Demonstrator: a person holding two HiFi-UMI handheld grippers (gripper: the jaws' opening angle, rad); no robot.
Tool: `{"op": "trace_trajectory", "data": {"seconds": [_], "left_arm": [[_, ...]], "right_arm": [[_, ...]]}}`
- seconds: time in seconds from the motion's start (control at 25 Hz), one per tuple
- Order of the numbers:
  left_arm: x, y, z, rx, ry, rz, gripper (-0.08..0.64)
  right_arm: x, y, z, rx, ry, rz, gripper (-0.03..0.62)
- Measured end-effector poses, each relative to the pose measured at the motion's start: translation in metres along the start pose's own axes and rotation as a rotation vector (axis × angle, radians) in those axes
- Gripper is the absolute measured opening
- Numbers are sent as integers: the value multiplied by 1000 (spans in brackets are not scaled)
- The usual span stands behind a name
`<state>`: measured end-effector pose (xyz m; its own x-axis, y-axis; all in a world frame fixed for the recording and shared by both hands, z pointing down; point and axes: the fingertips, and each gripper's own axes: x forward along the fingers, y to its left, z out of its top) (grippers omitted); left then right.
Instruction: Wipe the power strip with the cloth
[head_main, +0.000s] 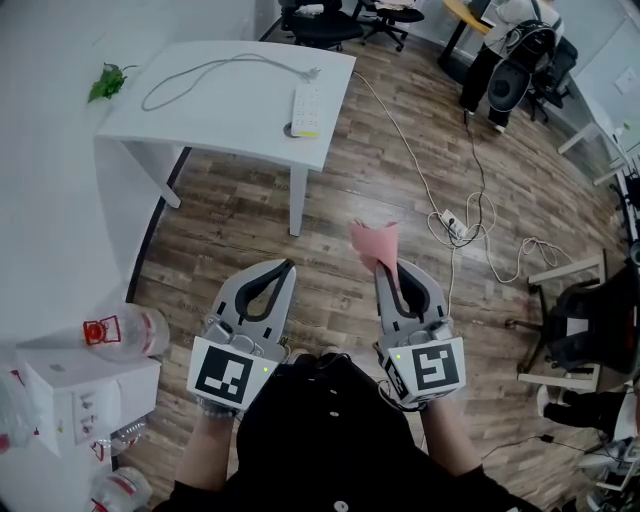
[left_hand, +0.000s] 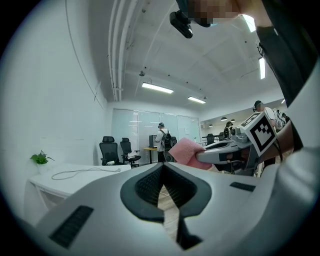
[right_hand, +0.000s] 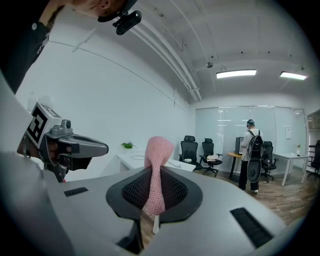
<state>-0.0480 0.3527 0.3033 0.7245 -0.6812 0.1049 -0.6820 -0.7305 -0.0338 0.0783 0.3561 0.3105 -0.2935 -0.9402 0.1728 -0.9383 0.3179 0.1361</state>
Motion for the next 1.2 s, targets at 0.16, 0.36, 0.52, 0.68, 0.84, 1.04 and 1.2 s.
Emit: {"op": "trace_trajectory", "data": {"seconds": [0.16,0.36,0.52,0.68,0.84,1.04,1.2], "left_arm": [[-7,1,-3,11,-6,-3,11],[-16,3,-6,13,-9,2,11],[-18,6,-6,19,-14,2,11],[-14,10,-6,23,-13,5,11],[1,17,-5,41,-13,19,11],[30,27,0,43,-6,34,11],[59,40,4,43,-6,53,11]], "right_arm": [[0,6,-5,3,7,-18,55],[-1,16,-5,-8,0,-18,55],[2,20,-6,-6,7,-14,55],[8,18,-8,-11,10,-11,55],[24,6,-9,-9,6,-1,55],[52,-15,-5,-11,-2,22,55],[78,-36,-6,1,2,43,55]]}}
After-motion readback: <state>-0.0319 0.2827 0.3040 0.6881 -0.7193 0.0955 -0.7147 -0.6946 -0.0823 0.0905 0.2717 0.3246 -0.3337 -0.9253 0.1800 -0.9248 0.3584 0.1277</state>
